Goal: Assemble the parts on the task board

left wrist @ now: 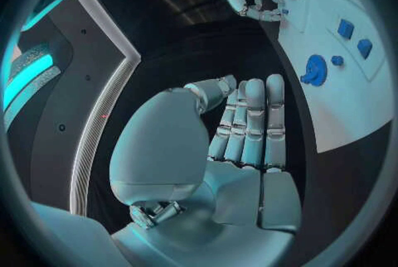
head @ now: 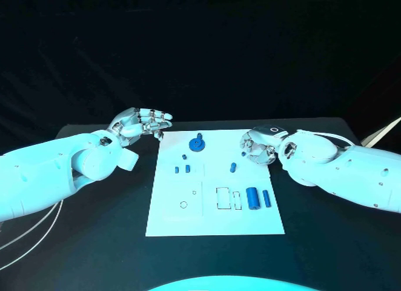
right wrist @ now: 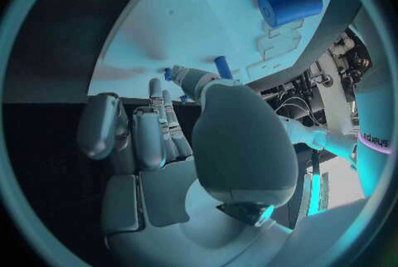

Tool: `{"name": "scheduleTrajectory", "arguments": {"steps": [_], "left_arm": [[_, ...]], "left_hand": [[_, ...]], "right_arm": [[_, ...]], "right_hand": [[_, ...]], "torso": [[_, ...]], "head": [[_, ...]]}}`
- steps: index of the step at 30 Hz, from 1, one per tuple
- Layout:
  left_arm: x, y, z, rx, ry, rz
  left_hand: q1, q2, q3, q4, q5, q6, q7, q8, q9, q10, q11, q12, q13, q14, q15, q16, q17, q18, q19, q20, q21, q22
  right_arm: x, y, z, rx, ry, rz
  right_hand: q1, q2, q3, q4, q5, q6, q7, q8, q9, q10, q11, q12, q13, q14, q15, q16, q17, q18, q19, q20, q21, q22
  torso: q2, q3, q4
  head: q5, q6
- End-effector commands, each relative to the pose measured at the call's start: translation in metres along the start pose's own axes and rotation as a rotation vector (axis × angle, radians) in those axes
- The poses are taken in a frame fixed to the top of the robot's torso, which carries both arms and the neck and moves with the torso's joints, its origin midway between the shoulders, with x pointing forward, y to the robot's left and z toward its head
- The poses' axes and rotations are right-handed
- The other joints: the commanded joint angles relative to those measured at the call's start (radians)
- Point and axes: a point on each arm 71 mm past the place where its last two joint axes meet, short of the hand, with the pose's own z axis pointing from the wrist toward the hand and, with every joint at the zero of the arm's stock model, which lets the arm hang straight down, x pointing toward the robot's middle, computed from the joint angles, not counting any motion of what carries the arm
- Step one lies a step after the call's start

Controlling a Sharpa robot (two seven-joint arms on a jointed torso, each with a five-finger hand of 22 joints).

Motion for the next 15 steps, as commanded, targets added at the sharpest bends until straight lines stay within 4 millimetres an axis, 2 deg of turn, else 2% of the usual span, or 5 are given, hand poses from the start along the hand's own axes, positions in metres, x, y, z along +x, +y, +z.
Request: {"name": "scheduleTrajectory", "arguments": {"steps": [1, 5, 11, 15], "left_arm": [[0.0018, -0.0017, -0.0009, 0.009, 0.003, -0.007], [0.0022, -0.0023, -0.0015, 0.010, 0.003, -0.008], [0.0035, -0.0028, -0.0018, 0.012, 0.005, -0.009], [0.0053, -0.0033, -0.0017, 0.014, 0.010, -0.011]], "left_hand": [[-0.014, -0.003, -0.057, 0.003, 0.003, -0.002, 0.007, 0.016, -0.010, -0.013, -0.001, 0.014, 0.014, -0.008, -0.001, -0.010, -0.012, 0.007, 0.003, 0.004, -0.012, -0.015], [-0.014, -0.003, -0.057, 0.003, 0.003, -0.002, 0.007, 0.016, -0.010, -0.013, -0.001, 0.014, 0.014, -0.008, -0.001, -0.010, -0.012, 0.007, 0.003, 0.004, -0.012, -0.015], [-0.014, -0.002, -0.058, 0.003, 0.003, -0.003, 0.008, 0.016, -0.010, -0.014, -0.001, 0.014, 0.014, -0.008, -0.001, -0.011, -0.012, 0.007, 0.003, 0.004, -0.014, -0.016], [-0.014, -0.002, -0.059, 0.004, 0.003, -0.004, 0.009, 0.016, -0.010, -0.015, 0.000, 0.014, 0.014, -0.008, -0.001, -0.012, -0.012, 0.007, 0.004, 0.004, -0.015, -0.017]], "right_arm": [[0.0012, 0.0015, 0.0015, 0.001, -0.006, -0.003], [0.0020, 0.0031, 0.0034, 0.000, -0.006, -0.001], [0.0045, 0.0054, 0.0064, -0.003, 0.002, 0.004], [0.0090, 0.0064, 0.0080, -0.001, 0.011, 0.007]], "right_hand": [[-0.028, 0.010, 0.032, -0.011, -0.009, 0.054, 0.003, -0.015, -0.007, 0.001, -0.006, -0.017, -0.012, 0.038, -0.003, 0.012, 0.019, 0.011, 0.013, -0.003, 0.039, 0.037], [-0.031, 0.016, 0.036, -0.013, -0.009, 0.065, 0.000, -0.014, -0.006, 0.014, -0.010, -0.021, -0.020, 0.038, -0.005, 0.013, 0.019, 0.009, 0.016, -0.004, 0.045, 0.041], [-0.033, 0.034, 0.046, -0.021, -0.010, 0.087, -0.006, -0.011, -0.003, 0.043, -0.017, -0.031, -0.035, 0.042, -0.011, 0.019, 0.028, 0.007, 0.023, -0.009, 0.059, 0.051], [-0.033, 0.040, 0.048, -0.025, -0.010, 0.092, -0.006, -0.010, -0.002, 0.053, -0.017, -0.033, -0.038, 0.044, -0.012, 0.025, 0.036, 0.003, 0.029, -0.010, 0.076, 0.062]], "torso": [[0.002, 0.0012, -0.0005], [0.002, 0.0003, -0.0006], [0.002, 0.0019, -0.0023], [0.002, 0.0017, -0.0015]], "head": [[0.000, 0.001], [0.002, -0.002], [0.003, -0.004], [0.005, -0.006]]}}
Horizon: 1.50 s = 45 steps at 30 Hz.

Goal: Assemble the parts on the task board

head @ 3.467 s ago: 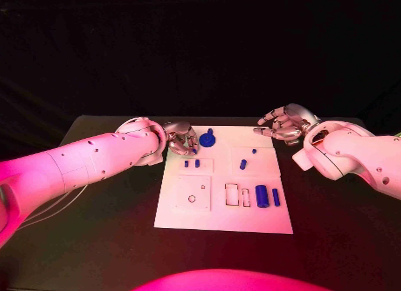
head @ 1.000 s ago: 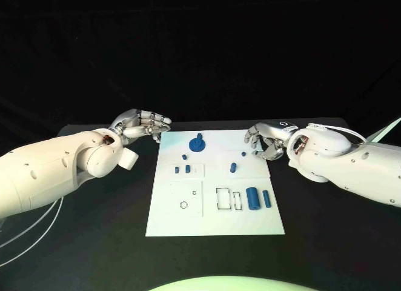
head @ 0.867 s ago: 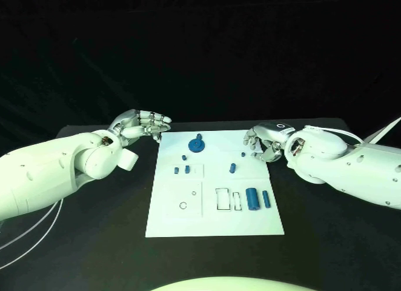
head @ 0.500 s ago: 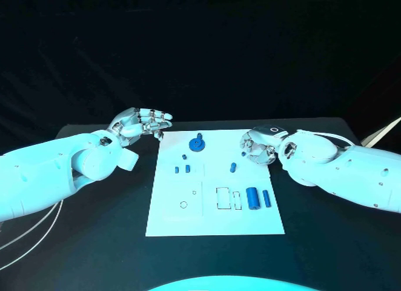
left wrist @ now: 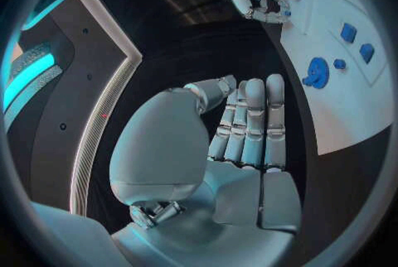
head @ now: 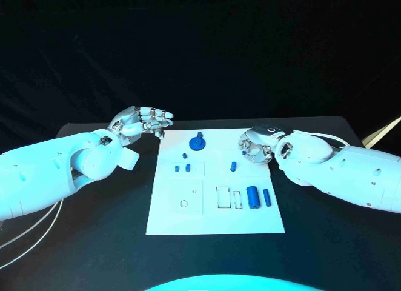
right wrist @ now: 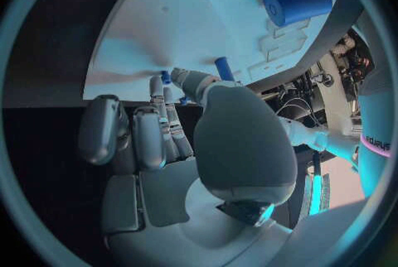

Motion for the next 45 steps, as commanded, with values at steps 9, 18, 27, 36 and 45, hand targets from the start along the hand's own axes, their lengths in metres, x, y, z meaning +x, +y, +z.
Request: {"name": "scheduleTrajectory", "arguments": {"steps": [9, 18, 27, 36, 45], "left_arm": [[0.005, -0.002, 0.000, 0.005, 0.009, -0.005], [0.007, -0.002, 0.000, 0.002, 0.016, -0.005], [0.008, -0.002, 0.000, -0.002, 0.024, -0.003], [0.009, -0.002, 0.000, -0.006, 0.035, 0.005], [0.008, -0.002, 0.000, -0.008, 0.033, 0.007]], "left_hand": [[-0.014, -0.002, -0.059, 0.004, 0.003, -0.004, 0.009, 0.014, -0.010, -0.015, 0.000, 0.014, 0.014, -0.008, -0.001, -0.012, -0.012, 0.007, 0.004, 0.004, -0.015, -0.010], [0.000, 0.009, -0.059, -0.004, 0.008, 0.010, 0.008, 0.027, -0.008, -0.017, 0.000, 0.018, 0.014, -0.009, -0.001, -0.017, -0.015, 0.007, 0.010, 0.003, -0.022, -0.016], [0.002, 0.010, -0.059, -0.006, 0.010, 0.011, 0.008, 0.029, -0.007, -0.017, -0.001, 0.018, 0.014, -0.009, -0.002, -0.018, -0.015, 0.007, 0.011, 0.002, -0.023, -0.016], [0.011, 0.013, -0.058, -0.014, 0.017, 0.021, 0.007, 0.040, -0.005, -0.017, -0.002, 0.021, 0.014, -0.009, -0.004, -0.022, -0.017, 0.007, 0.014, -0.001, -0.020, -0.015], [0.010, 0.012, -0.059, -0.014, 0.017, 0.018, 0.008, 0.040, -0.006, -0.019, -0.001, 0.020, 0.014, -0.009, -0.003, -0.023, -0.018, 0.007, 0.014, -0.001, -0.020, -0.015]], "right_arm": [[0.010, 0.003, 0.003, 0.002, 0.030, 0.002], [0.020, 0.005, 0.004, 0.020, 0.085, -0.039], [0.023, 0.010, 0.004, 0.027, 0.067, -0.088], [0.019, 0.012, 0.003, 0.036, -0.013, -0.101], [0.015, 0.014, 0.001, 0.032, -0.077, -0.090]], "right_hand": [[-0.008, 0.027, 0.040, -0.019, -0.010, 0.048, 0.002, -0.008, 0.000, 0.022, -0.007, -0.018, -0.016, 0.046, -0.011, 0.017, 0.017, 0.002, 0.026, -0.006, 0.023, 0.066], [-0.002, 0.063, 0.044, -0.053, -0.017, 0.096, -0.009, 0.013, 0.019, 0.084, -0.022, -0.024, -0.017, 0.055, -0.024, 0.039, 0.040, -0.019, 0.062, -0.015, 0.137, 0.134], [0.014, 0.089, 0.073, -0.104, -0.019, 0.127, -0.017, 0.028, 0.041, 0.136, -0.034, -0.038, -0.011, 0.050, -0.034, 0.026, 0.020, -0.024, 0.068, -0.023, 0.166, 0.156], [0.012, 0.091, 0.086, -0.120, -0.024, 0.134, -0.019, 0.030, 0.047, 0.149, -0.037, -0.046, -0.009, 0.050, -0.038, 0.023, 0.014, -0.027, 0.073, -0.025, 0.183, 0.167], [0.005, 0.091, 0.092, -0.127, -0.034, 0.140, -0.021, 0.030, 0.051, 0.158, -0.038, -0.051, -0.008, 0.051, -0.040, 0.025, 0.015, -0.029, 0.075, -0.025, 0.192, 0.172]], "torso": [[0.000, 0.0006, 0.0012], [-0.001, 0.0005, -0.0020], [-0.001, 0.0002, -0.0004], [-0.001, 0.0001, -0.0008], [-0.001, 0.0003, -0.0005]], "head": [[0.005, -0.007], [0.003, -0.011], [-0.003, -0.012], [-0.003, -0.011], [-0.002, -0.010]]}}
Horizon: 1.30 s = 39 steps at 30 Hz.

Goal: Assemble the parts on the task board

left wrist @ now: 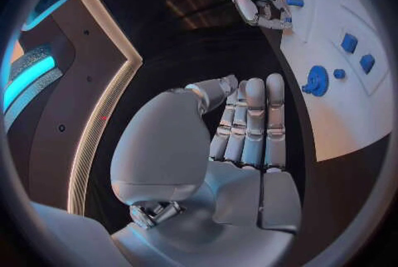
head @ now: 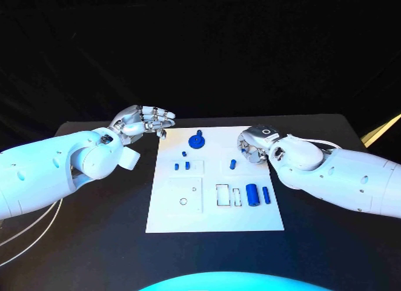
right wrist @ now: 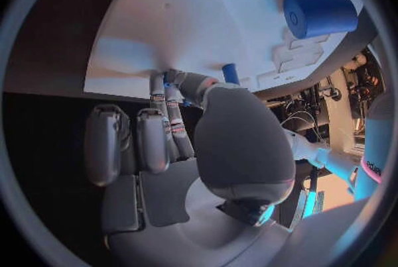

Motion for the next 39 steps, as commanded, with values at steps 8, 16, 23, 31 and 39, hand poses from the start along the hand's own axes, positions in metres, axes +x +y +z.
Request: {"name": "scheduleTrajectory", "arguments": {"steps": [8, 16, 23, 31, 39], "left_arm": [[-0.001, 0.000, 0.000, 0.000, -0.003, 0.002], [-0.004, 0.000, 0.000, -0.004, -0.010, 0.004], [-0.006, 0.001, -0.001, -0.006, -0.014, 0.005], [-0.007, 0.001, -0.001, -0.007, -0.017, 0.006], [-0.007, 0.001, -0.001, -0.007, -0.019, 0.007]], "left_hand": [[-0.003, 0.001, -0.043, 0.004, 0.017, 0.013, 0.008, 0.016, -0.006, -0.021, 0.000, 0.012, 0.013, -0.006, 0.001, -0.012, -0.010, 0.006, 0.013, 0.000, -0.009, -0.009], [-0.004, 0.001, -0.043, 0.004, 0.017, 0.012, 0.008, 0.016, -0.006, -0.022, 0.001, 0.012, 0.013, -0.006, 0.001, -0.012, -0.011, 0.006, 0.013, 0.000, -0.009, -0.009], [-0.005, 0.001, -0.044, 0.005, 0.017, 0.010, 0.009, 0.016, -0.007, -0.024, 0.002, 0.011, 0.012, -0.005, 0.002, -0.013, -0.011, 0.006, 0.013, 0.000, -0.009, -0.009], [-0.005, 0.001, -0.044, 0.005, 0.017, 0.010, 0.009, 0.016, -0.007, -0.024, 0.002, 0.011, 0.012, -0.005, 0.002, -0.013, -0.011, 0.006, 0.013, 0.000, -0.009, -0.009], [-0.005, 0.001, -0.044, 0.005, 0.017, 0.010, 0.009, 0.016, -0.007, -0.024, 0.002, 0.011, 0.012, -0.005, 0.002, -0.013, -0.011, 0.006, 0.013, 0.000, -0.009, -0.009]], "right_arm": [[0.000, 0.002, -0.004, -0.005, -0.041, 0.023], [-0.003, 0.000, -0.008, -0.004, -0.060, 0.044], [-0.008, -0.003, -0.012, -0.004, -0.082, 0.064], [-0.016, 0.003, -0.020, -0.026, -0.117, 0.112], [-0.032, 0.029, -0.036, -0.113, -0.215, 0.217]], "right_hand": [[0.011, 0.042, 0.043, -0.032, -0.004, 0.029, 0.002, 0.027, 0.021, 0.060, -0.029, -0.014, -0.034, 0.038, -0.007, 0.001, -0.004, -0.027, 0.054, -0.003, 0.021, 0.173], [0.010, 0.042, 0.043, -0.033, -0.005, 0.030, 0.002, 0.027, 0.022, 0.061, -0.029, -0.015, -0.034, 0.038, -0.007, 0.001, -0.006, -0.027, 0.054, -0.003, 0.023, 0.174], [0.008, 0.042, 0.044, -0.034, -0.006, 0.031, 0.002, 0.027, 0.022, 0.063, -0.030, -0.016, -0.034, 0.038, -0.008, 0.002, -0.004, -0.027, 0.054, -0.003, 0.023, 0.174], [0.007, 0.041, 0.044, -0.035, -0.008, 0.032, 0.001, 0.028, 0.023, 0.064, -0.030, -0.017, -0.033, 0.038, -0.008, 0.000, -0.007, -0.027, 0.054, -0.003, 0.024, 0.175], [0.006, 0.042, 0.046, -0.037, -0.011, 0.032, 0.001, 0.027, 0.024, 0.065, -0.031, -0.018, -0.033, 0.037, -0.009, -0.001, -0.008, -0.027, 0.054, -0.003, 0.023, 0.175]], "torso": [[0.000, 0.0006, -0.0010], [0.000, 0.0012, -0.0017], [0.000, 0.0013, -0.0014], [0.000, 0.0010, -0.0005], [-0.001, -0.0007, -0.0018]], "head": [[0.000, 0.001], [0.000, 0.002], [0.000, 0.002], [0.001, 0.002], [0.010, 0.005]]}}
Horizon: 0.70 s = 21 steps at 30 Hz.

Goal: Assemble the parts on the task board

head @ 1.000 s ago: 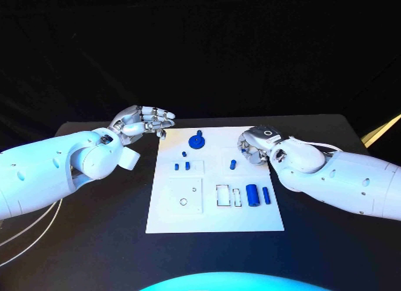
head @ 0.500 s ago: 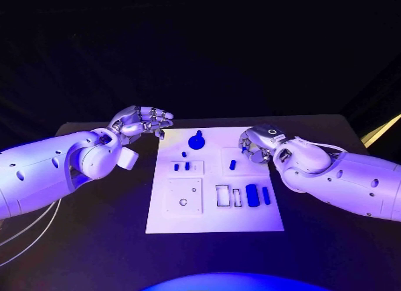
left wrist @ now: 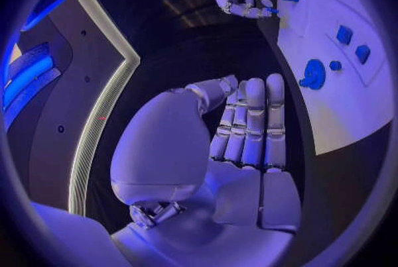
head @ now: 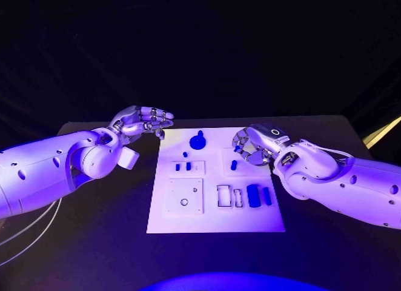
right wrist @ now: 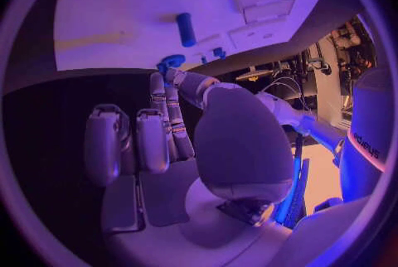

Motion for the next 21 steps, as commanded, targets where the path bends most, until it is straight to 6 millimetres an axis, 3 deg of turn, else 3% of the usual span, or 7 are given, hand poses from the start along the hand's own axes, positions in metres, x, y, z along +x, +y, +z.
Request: {"name": "scheduleTrajectory", "arguments": {"steps": [1, 8, 11, 17, 21], "left_arm": [[0.001, -0.001, 0.000, 0.003, 0.002, -0.001], [0.001, -0.001, 0.001, 0.004, 0.002, -0.001], [0.002, -0.001, 0.001, 0.003, 0.004, -0.002], [0.004, -0.001, 0.003, 0.002, 0.006, -0.003], [0.005, -0.002, 0.005, 0.003, 0.008, -0.003]], "left_hand": [[-0.005, 0.001, -0.044, 0.005, 0.017, 0.010, 0.008, 0.016, -0.007, -0.019, 0.007, 0.011, 0.012, -0.005, 0.002, -0.013, -0.011, 0.006, 0.013, 0.000, -0.009, -0.009], [-0.005, 0.001, -0.044, 0.005, 0.017, 0.010, 0.008, 0.016, -0.007, -0.019, 0.007, 0.011, 0.012, -0.005, 0.002, -0.013, -0.011, 0.006, 0.013, 0.000, -0.009, -0.009], [-0.006, 0.001, -0.044, 0.005, 0.017, 0.007, 0.009, 0.017, -0.008, -0.021, 0.007, 0.011, 0.012, -0.005, 0.003, -0.014, -0.011, 0.006, 0.013, 0.001, -0.010, -0.010], [-0.006, 0.001, -0.044, 0.004, 0.018, 0.006, 0.009, 0.017, -0.008, -0.022, 0.008, 0.011, 0.012, -0.005, 0.003, -0.014, -0.011, 0.006, 0.013, 0.001, -0.010, -0.010], [-0.008, 0.000, -0.045, 0.005, 0.017, 0.004, 0.010, 0.017, -0.008, -0.024, 0.008, 0.010, 0.011, -0.005, 0.003, -0.014, -0.011, 0.006, 0.013, 0.001, -0.011, -0.010]], "right_arm": [[-0.005, 0.015, -0.003, -0.041, -0.033, 0.042], [-0.009, 0.057, -0.005, -0.137, -0.040, 0.116], [-0.005, 0.072, -0.004, -0.170, -0.025, 0.134], [0.009, 0.093, -0.002, -0.217, 0.003, 0.163], [0.023, 0.101, -0.001, -0.231, 0.032, 0.168]], "right_hand": [[0.007, 0.042, 0.047, -0.032, 0.005, 0.025, 0.007, 0.027, 0.024, 0.052, -0.026, 0.001, 0.005, 0.038, -0.009, -0.001, -0.004, -0.027, 0.052, -0.002, 0.023, 0.175], [0.007, 0.042, 0.048, -0.032, 0.005, 0.025, 0.007, 0.027, 0.024, 0.052, -0.026, 0.000, 0.005, 0.038, -0.009, -0.001, -0.004, -0.027, 0.052, -0.002, 0.024, 0.175], [0.007, 0.042, 0.048, -0.033, 0.005, 0.025, 0.008, 0.027, 0.024, 0.052, -0.026, 0.000, 0.005, 0.037, -0.010, -0.001, -0.005, -0.026, 0.051, -0.002, 0.021, 0.174], [0.007, 0.042, 0.049, -0.033, 0.005, 0.025, 0.008, 0.026, 0.025, 0.052, -0.026, -0.001, 0.005, 0.037, -0.010, -0.002, -0.006, -0.026, 0.051, -0.002, 0.020, 0.173], [0.006, 0.043, 0.049, -0.034, 0.006, 0.025, 0.008, 0.026, 0.025, 0.052, -0.026, -0.002, 0.005, 0.037, -0.010, -0.002, -0.006, -0.026, 0.051, -0.002, 0.019, 0.173]], "torso": [[-0.002, -0.0019, -0.0009], [-0.001, -0.0013, 0.0003], [-0.001, -0.0041, 0.0010], [-0.001, -0.0060, 0.0014], [-0.001, -0.0040, -0.0007]], "head": [[0.004, 0.003], [0.032, 0.001], [0.047, -0.002], [0.077, -0.010], [0.092, -0.015]]}}
